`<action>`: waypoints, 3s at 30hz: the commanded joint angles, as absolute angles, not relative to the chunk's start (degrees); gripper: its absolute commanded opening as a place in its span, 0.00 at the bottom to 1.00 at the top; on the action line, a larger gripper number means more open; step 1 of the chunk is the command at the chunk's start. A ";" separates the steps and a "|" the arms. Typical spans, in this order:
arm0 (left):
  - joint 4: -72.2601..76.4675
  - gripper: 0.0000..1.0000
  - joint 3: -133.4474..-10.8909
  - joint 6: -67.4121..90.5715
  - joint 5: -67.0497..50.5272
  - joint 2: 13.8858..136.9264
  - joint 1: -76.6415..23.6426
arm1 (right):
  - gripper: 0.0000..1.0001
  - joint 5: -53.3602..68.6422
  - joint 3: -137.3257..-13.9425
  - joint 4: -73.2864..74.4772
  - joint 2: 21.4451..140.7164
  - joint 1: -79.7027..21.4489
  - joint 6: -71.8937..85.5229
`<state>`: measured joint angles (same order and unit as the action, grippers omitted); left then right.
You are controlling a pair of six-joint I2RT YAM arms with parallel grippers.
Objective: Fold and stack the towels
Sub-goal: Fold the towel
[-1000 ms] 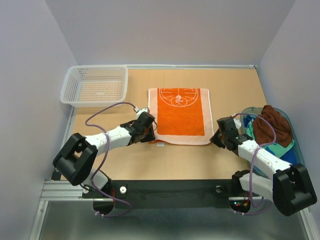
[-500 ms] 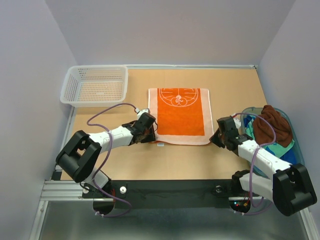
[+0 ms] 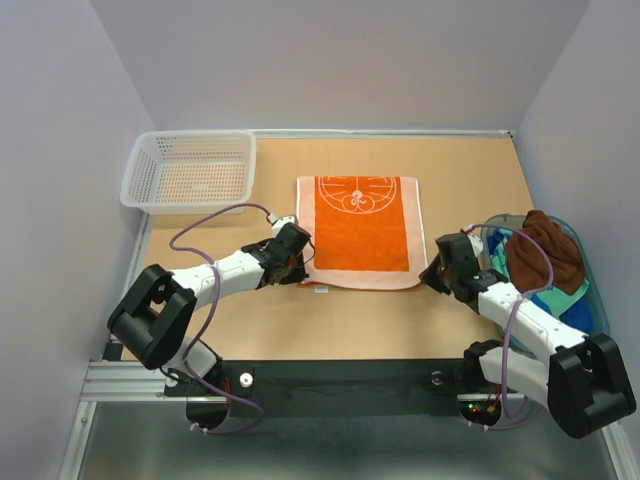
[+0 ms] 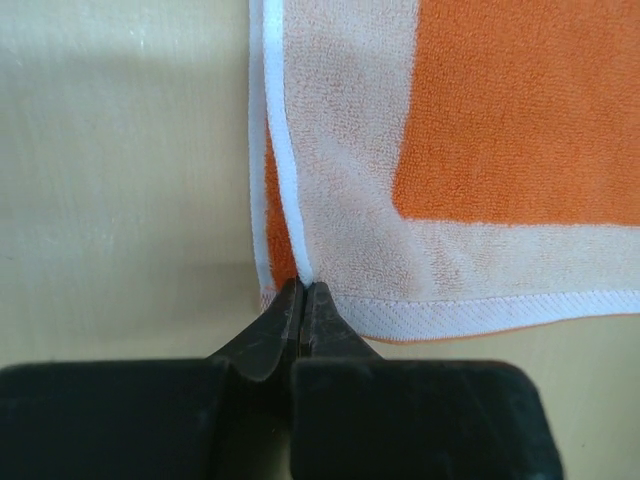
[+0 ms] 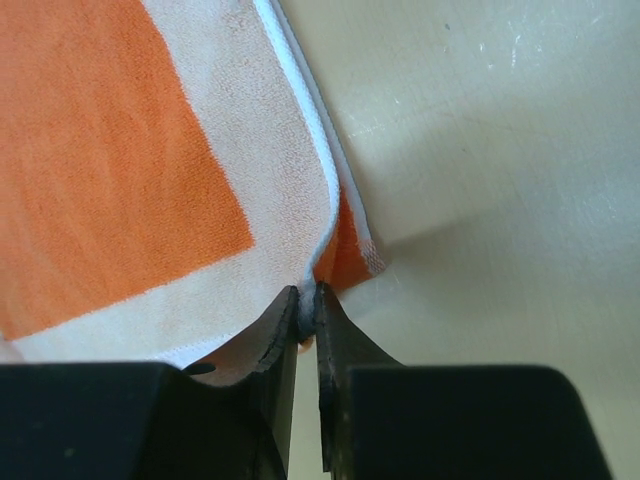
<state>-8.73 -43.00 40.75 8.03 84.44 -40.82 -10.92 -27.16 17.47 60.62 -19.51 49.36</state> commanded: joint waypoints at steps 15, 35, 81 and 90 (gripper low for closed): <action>-16.17 0.00 -53.87 36.04 14.50 78.57 -37.89 | 0.01 -14.41 -39.36 15.73 61.25 -18.81 42.98; -20.48 0.00 -98.73 24.53 9.23 100.16 -22.68 | 0.01 -8.89 -80.84 10.03 90.07 -9.94 31.91; -14.15 0.00 -111.20 21.62 -6.15 109.61 -14.94 | 0.00 -4.05 -90.72 -4.13 97.39 -1.93 23.46; -14.41 0.00 -93.54 22.24 -5.80 99.50 -15.12 | 0.01 -0.35 -71.39 -3.95 86.50 -1.85 28.82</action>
<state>-13.37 -98.45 23.42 -10.02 105.62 -16.58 1.89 -76.31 -1.28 91.22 -4.40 27.35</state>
